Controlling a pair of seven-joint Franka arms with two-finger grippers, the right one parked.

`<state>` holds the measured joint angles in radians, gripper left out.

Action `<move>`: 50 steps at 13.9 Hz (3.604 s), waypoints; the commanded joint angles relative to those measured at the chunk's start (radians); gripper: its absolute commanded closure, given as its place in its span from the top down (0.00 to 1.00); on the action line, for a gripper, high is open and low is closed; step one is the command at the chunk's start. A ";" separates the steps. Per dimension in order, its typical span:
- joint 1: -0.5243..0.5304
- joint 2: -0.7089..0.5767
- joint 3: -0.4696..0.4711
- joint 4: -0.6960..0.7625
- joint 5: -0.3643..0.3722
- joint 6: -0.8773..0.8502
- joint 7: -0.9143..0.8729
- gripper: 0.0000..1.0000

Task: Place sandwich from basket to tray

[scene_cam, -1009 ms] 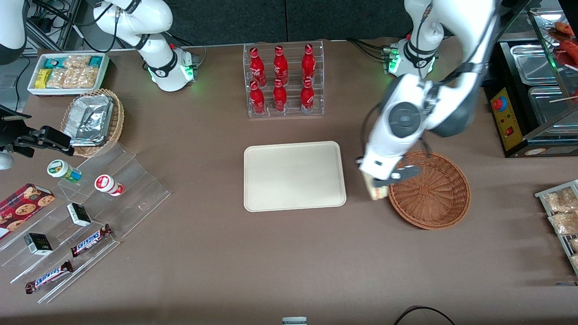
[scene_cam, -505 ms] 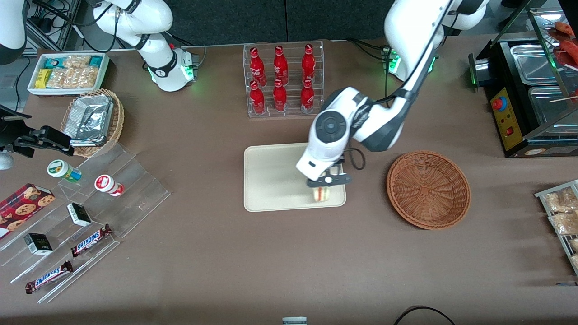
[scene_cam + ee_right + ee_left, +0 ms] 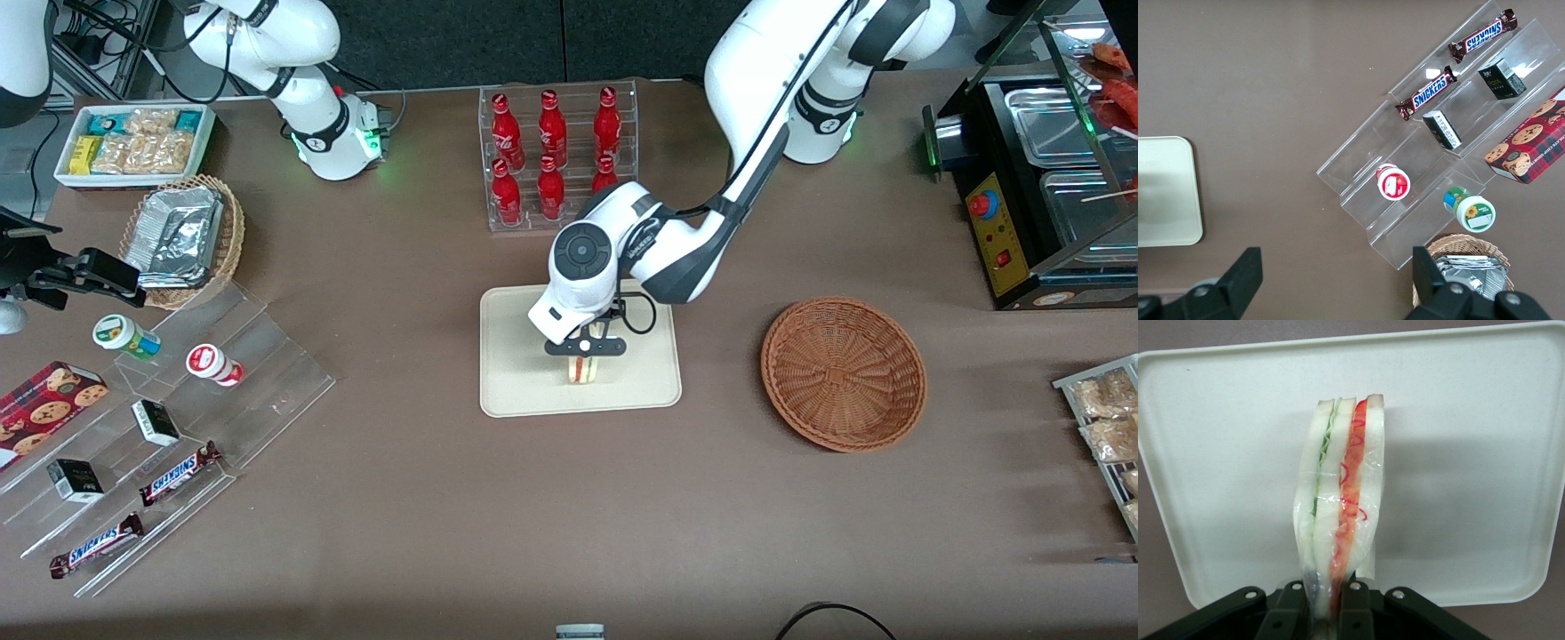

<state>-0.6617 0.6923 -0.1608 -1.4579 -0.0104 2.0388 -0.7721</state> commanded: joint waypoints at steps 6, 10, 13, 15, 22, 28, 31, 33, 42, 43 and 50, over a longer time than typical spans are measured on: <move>-0.018 0.062 0.011 0.044 0.059 0.012 -0.078 0.00; -0.026 0.062 0.011 0.044 0.056 0.014 -0.092 0.99; -0.026 0.058 0.011 0.045 0.056 0.014 -0.081 1.00; -0.021 0.052 0.011 0.062 0.056 0.005 -0.075 1.00; 0.082 -0.078 0.046 0.044 0.044 -0.138 0.132 1.00; 0.270 -0.229 0.055 -0.061 0.046 -0.189 0.301 1.00; 0.367 -0.306 0.055 -0.136 0.043 -0.186 0.403 1.00; 0.437 -0.350 0.053 -0.174 0.034 -0.186 0.489 1.00; 0.588 -0.536 0.058 -0.216 -0.017 -0.330 0.646 1.00; 0.620 -0.560 0.057 -0.216 -0.017 -0.353 0.649 1.00; 0.680 -0.677 0.058 -0.177 -0.016 -0.514 0.728 1.00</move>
<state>0.0027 0.0328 -0.0953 -1.6401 -0.0163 1.5473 -0.0709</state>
